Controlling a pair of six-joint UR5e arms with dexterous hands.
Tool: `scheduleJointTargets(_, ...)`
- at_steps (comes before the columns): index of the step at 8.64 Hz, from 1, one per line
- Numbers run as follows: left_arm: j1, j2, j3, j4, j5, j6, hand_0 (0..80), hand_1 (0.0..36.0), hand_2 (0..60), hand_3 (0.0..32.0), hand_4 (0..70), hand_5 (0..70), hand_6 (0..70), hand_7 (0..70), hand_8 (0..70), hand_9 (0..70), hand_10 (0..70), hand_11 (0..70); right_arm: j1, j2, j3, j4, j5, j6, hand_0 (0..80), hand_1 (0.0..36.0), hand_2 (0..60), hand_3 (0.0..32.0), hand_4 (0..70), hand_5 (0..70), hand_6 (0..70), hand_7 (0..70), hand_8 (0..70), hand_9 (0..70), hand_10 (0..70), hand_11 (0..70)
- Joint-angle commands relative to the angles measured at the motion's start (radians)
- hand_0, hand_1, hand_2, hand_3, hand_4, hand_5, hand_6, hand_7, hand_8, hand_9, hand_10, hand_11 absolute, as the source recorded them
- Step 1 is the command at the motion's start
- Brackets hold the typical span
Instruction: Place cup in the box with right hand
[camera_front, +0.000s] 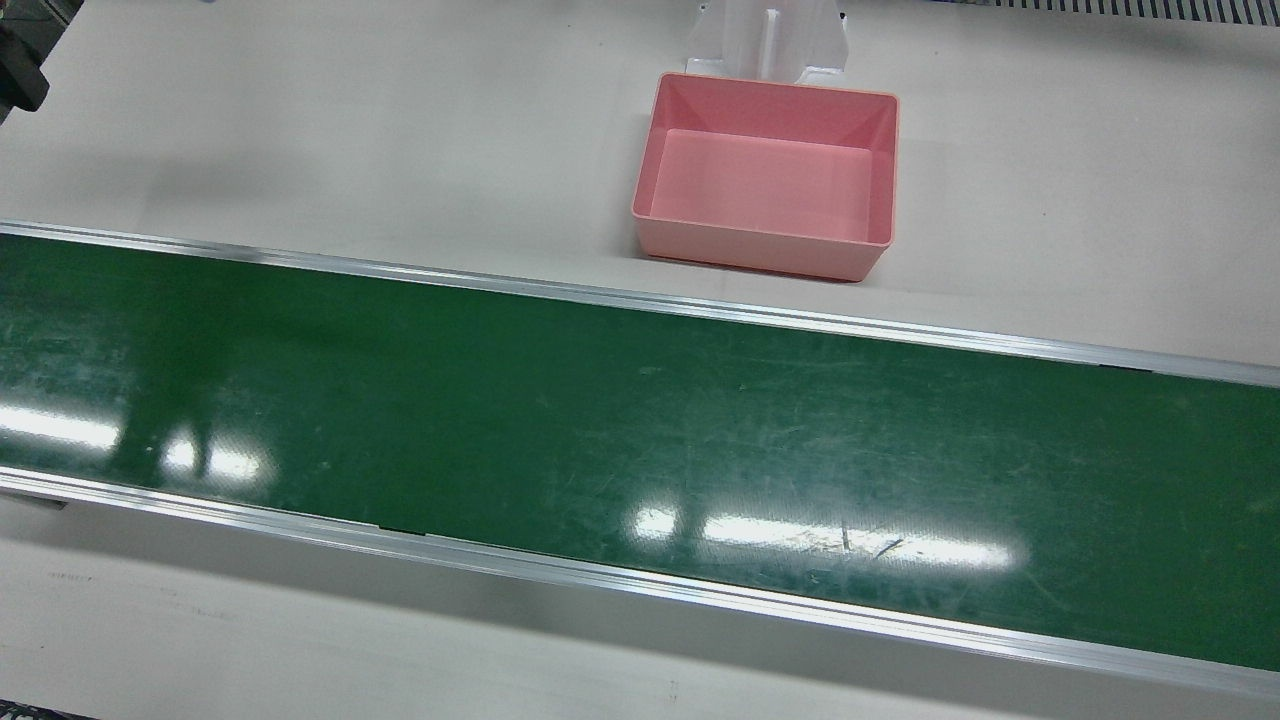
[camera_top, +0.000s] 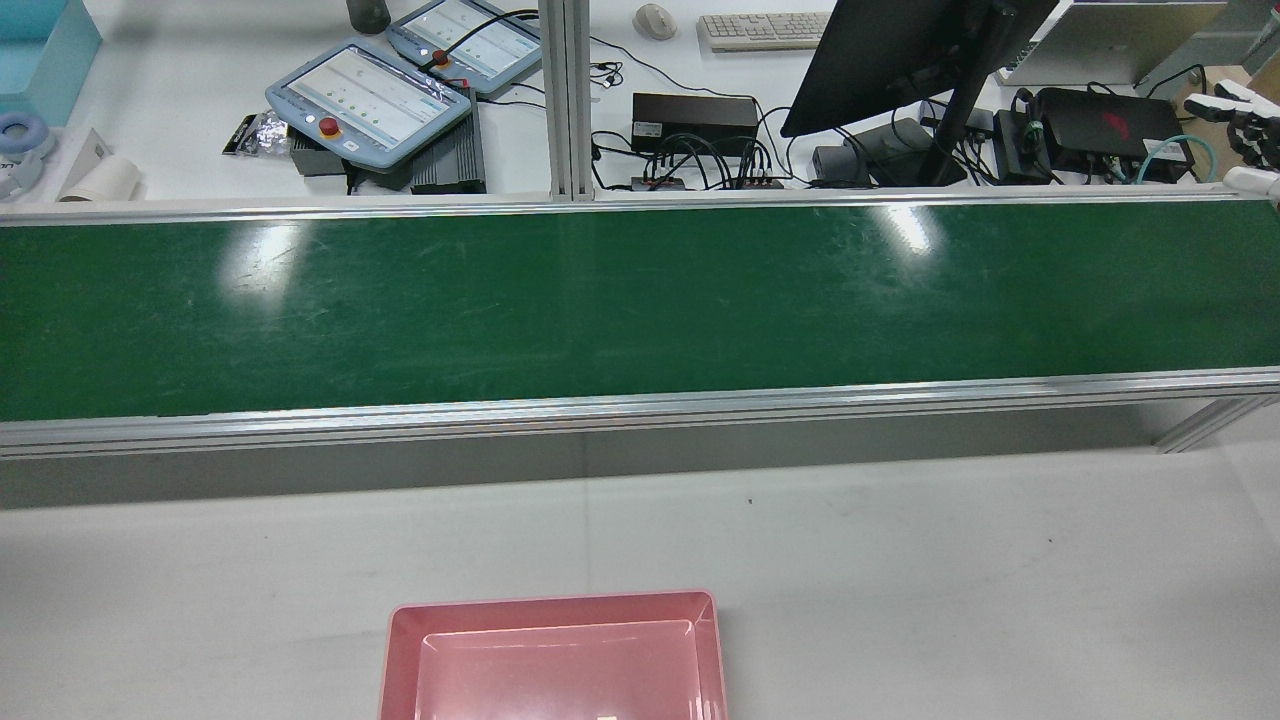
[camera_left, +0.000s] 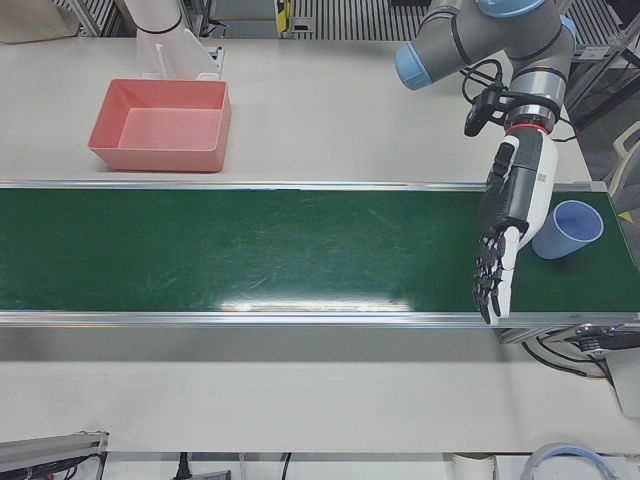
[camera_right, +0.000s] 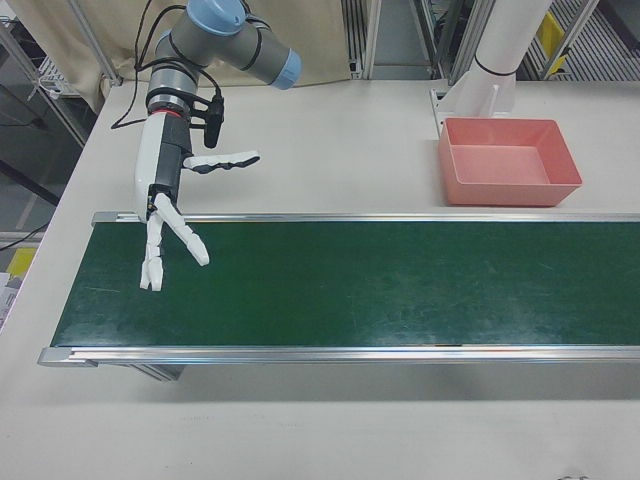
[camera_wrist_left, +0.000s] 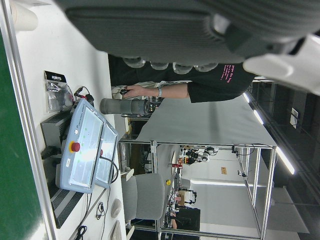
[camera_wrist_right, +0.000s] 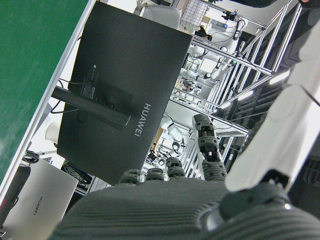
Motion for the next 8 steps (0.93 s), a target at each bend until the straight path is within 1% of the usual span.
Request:
scheduleJointTargets(1,-0.001,-0.001,0.0,-0.001,0.0,0.0,0.0,0.0,0.0,0.0,0.0,0.0,0.0,0.0,0.0,0.0,0.0,0.0,0.001,0.0,0.0,0.002,0.0,0.0,42.9,5.6,4.2,0.0,10.6,2.7,3.4,9.5,0.9,4.3,1.9,3.8)
scheduleJointTargets(2,-0.001,-0.001,0.0,0.001,-0.001,0.0,0.0,0.0,0.0,0.0,0.0,0.0,0.0,0.0,0.0,0.0,0.0,0.0,-0.001,0.0,0.0,0.003,0.0,0.0,43.1,5.1,3.2,0.0,10.1,2.6,3.2,8.3,0.6,3.6,1.9,3.8)
scheduleJointTargets(3,0.001,-0.001,0.0,-0.001,-0.001,0.0,0.0,0.0,0.0,0.0,0.0,0.0,0.0,0.0,0.0,0.0,0.0,0.0,-0.001,0.001,-0.001,0.003,0.0,0.0,43.3,5.7,3.4,0.0,10.4,2.7,3.2,8.6,0.6,3.7,1.8,3.7)
scheduleJointTargets(4,-0.001,-0.001,0.0,0.001,-0.001,0.0,0.0,0.0,0.0,0.0,0.0,0.0,0.0,0.0,0.0,0.0,0.0,0.0,-0.001,0.0,-0.003,0.003,0.0,0.0,42.7,5.8,4.4,0.0,11.1,2.6,3.3,9.4,0.7,4.0,1.8,3.6)
scheduleJointTargets(5,-0.001,-0.001,0.0,-0.001,0.0,0.0,0.0,0.0,0.0,0.0,0.0,0.0,0.0,0.0,0.0,0.0,0.0,0.0,-0.001,0.0,-0.003,0.003,0.0,0.0,41.2,6.6,8.4,0.0,10.2,2.6,3.4,9.6,0.8,4.1,1.8,3.6)
scheduleJointTargets(6,0.001,-0.001,0.0,-0.001,-0.001,0.0,0.0,0.0,0.0,0.0,0.0,0.0,0.0,0.0,0.0,0.0,0.0,0.0,-0.004,0.0,-0.004,0.003,0.0,0.0,42.8,5.9,4.8,0.0,11.6,2.7,3.3,9.5,0.8,4.2,1.9,3.8)
scheduleJointTargets(7,0.001,-0.001,0.0,-0.001,0.0,0.0,0.0,0.0,0.0,0.0,0.0,0.0,0.0,0.0,0.0,0.0,0.0,0.0,-0.007,0.004,-0.004,0.003,0.0,-0.008,43.5,5.5,3.5,0.0,11.3,2.7,3.2,9.1,0.7,3.9,2.1,4.0)
scheduleJointTargets(8,-0.001,-0.001,0.0,-0.001,-0.001,0.0,0.0,0.0,0.0,0.0,0.0,0.0,0.0,0.0,0.0,0.0,0.0,0.0,-0.007,0.009,-0.013,0.015,0.0,-0.014,37.3,7.6,15.4,0.0,5.3,2.5,3.0,7.8,0.5,3.5,2.1,4.1)
